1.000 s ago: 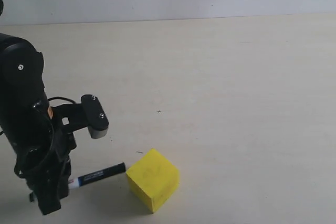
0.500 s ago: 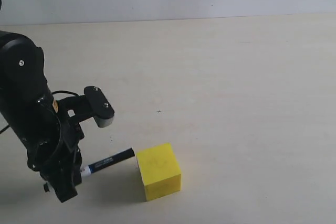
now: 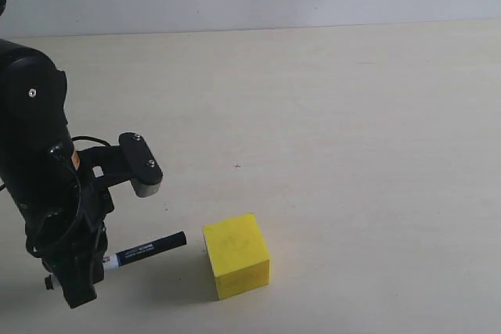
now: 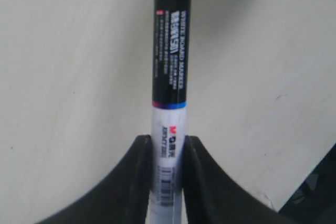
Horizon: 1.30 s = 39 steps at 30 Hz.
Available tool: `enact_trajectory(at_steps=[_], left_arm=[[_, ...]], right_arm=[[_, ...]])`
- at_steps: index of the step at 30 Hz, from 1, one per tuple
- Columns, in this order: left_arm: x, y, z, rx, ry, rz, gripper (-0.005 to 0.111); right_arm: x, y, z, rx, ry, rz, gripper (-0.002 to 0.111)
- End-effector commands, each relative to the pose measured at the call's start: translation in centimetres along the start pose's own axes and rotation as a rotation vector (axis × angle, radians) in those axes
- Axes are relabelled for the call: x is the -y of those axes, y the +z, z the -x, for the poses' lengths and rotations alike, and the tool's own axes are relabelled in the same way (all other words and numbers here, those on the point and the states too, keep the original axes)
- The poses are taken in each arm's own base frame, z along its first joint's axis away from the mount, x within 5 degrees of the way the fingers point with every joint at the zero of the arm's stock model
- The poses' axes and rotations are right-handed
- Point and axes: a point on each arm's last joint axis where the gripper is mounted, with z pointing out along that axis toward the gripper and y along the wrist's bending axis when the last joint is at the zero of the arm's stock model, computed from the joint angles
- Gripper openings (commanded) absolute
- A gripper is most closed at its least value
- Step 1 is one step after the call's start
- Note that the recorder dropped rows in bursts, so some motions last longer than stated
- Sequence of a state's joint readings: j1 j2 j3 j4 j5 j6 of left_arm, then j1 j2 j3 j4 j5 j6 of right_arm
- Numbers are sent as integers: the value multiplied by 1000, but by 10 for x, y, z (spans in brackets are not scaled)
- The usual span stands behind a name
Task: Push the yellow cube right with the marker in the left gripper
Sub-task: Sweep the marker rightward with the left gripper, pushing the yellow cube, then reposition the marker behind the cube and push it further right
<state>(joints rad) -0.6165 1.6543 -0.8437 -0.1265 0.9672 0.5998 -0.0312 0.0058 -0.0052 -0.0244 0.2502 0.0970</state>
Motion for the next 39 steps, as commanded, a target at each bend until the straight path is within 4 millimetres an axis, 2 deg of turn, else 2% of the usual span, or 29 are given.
enact_trajectory(at_steps=[1, 4, 10, 14, 17, 27, 33, 39], left_arm=[[-1, -2, 6, 53, 40, 16, 0], [-6, -6, 16, 150, 28, 65, 0], [2, -5, 2, -1, 15, -29, 0], [5, -5, 10, 85, 23, -58, 0], [0, -7, 21, 200, 22, -2, 0], [2, -5, 7, 46, 73, -26, 0], [-11, -5, 4, 6, 174, 122, 0], [-22, -5, 14, 121, 241, 273, 0]], right_arm=[[1, 0, -1, 8, -7, -6, 0], [1, 0, -1, 8, -7, -6, 0], [1, 0, -1, 8, -7, -6, 0], [1, 0, -1, 8, -7, -6, 0], [1, 0, -1, 8, -7, -6, 0], [1, 0, -1, 8, -7, -6, 0], [1, 0, -1, 8, -7, -6, 0], [1, 0, -1, 8, -7, -6, 0]])
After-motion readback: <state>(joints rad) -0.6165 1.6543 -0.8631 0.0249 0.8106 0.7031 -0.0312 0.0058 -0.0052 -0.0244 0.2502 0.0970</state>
